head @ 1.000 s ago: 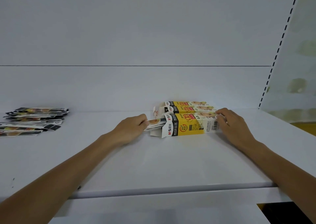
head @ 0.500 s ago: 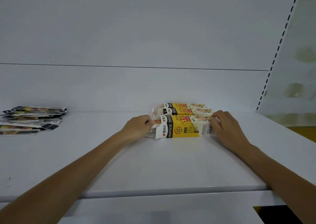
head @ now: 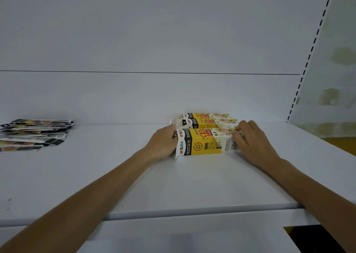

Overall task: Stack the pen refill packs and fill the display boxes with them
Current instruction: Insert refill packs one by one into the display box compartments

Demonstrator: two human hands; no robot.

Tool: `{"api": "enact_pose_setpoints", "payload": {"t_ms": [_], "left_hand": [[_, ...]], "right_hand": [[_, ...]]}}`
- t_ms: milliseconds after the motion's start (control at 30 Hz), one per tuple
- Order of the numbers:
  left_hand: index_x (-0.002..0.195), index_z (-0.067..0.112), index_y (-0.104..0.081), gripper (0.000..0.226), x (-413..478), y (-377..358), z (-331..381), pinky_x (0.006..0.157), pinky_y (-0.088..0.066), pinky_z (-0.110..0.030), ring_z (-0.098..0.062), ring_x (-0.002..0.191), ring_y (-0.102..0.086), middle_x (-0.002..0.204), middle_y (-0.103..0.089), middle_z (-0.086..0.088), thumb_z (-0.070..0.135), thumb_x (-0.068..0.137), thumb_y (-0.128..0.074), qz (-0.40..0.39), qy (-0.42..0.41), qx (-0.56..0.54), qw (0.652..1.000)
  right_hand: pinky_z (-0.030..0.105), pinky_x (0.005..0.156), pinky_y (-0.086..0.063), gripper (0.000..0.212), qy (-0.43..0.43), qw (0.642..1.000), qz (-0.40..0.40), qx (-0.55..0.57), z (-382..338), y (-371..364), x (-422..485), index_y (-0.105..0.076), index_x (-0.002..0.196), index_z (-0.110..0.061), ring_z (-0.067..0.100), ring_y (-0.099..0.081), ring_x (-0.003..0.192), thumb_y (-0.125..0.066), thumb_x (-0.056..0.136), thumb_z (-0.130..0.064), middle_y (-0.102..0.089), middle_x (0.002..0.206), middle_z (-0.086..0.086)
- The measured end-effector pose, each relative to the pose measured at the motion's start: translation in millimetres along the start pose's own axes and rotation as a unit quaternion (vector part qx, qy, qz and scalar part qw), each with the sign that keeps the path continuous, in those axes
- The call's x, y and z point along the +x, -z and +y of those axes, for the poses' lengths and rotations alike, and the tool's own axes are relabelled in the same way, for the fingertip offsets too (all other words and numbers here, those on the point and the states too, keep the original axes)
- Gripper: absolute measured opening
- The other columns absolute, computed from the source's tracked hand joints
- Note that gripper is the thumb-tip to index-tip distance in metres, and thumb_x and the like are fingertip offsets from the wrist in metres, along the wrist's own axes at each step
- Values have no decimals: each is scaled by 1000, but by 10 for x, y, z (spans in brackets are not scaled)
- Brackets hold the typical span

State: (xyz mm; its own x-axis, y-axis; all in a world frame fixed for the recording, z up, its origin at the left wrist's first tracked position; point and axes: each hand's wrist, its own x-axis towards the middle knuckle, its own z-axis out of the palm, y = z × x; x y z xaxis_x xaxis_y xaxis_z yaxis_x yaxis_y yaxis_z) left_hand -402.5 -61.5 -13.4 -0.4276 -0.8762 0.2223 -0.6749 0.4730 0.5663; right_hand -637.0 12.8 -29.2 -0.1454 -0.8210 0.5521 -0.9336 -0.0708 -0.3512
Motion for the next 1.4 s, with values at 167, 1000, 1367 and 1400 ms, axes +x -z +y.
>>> {"api": "enact_pose_setpoints", "payload": {"t_ms": [167,1000,1367,1400], "left_hand": [[90,13,-60,15,17,150,-106,60,-33,-17,-13,83,-51,90,-59,2,24,92,-51,-20,-12,-30,999],[141,28,-35,47,-252,302,-428,90,-35,-29,-20,112,-47,128,-51,4,37,96,-42,65,-139,315,937],[122,6,-55,31,-241,229,-374,82,-36,-27,-23,104,-43,111,-55,-10,18,100,-36,44,-143,301,942],[120,6,-55,32,-213,236,-370,80,-34,-27,-22,102,-42,109,-55,-10,18,100,-33,35,-140,302,942]], "right_hand": [[38,69,-48,19,-54,996,5,67,88,-18,44,-47,86,-22,16,-53,82,-42,86,-40,-50,90,-1],[25,85,-35,50,-57,995,-37,76,53,16,18,-55,120,-19,11,-45,99,-47,86,-55,-44,109,-5],[23,87,-31,54,-46,995,-53,76,73,5,32,-56,123,-20,11,-43,101,-46,84,-56,-44,111,-3],[23,87,-31,54,-47,994,-52,78,72,7,33,-56,123,-20,11,-43,101,-47,84,-55,-45,113,-2]]}}
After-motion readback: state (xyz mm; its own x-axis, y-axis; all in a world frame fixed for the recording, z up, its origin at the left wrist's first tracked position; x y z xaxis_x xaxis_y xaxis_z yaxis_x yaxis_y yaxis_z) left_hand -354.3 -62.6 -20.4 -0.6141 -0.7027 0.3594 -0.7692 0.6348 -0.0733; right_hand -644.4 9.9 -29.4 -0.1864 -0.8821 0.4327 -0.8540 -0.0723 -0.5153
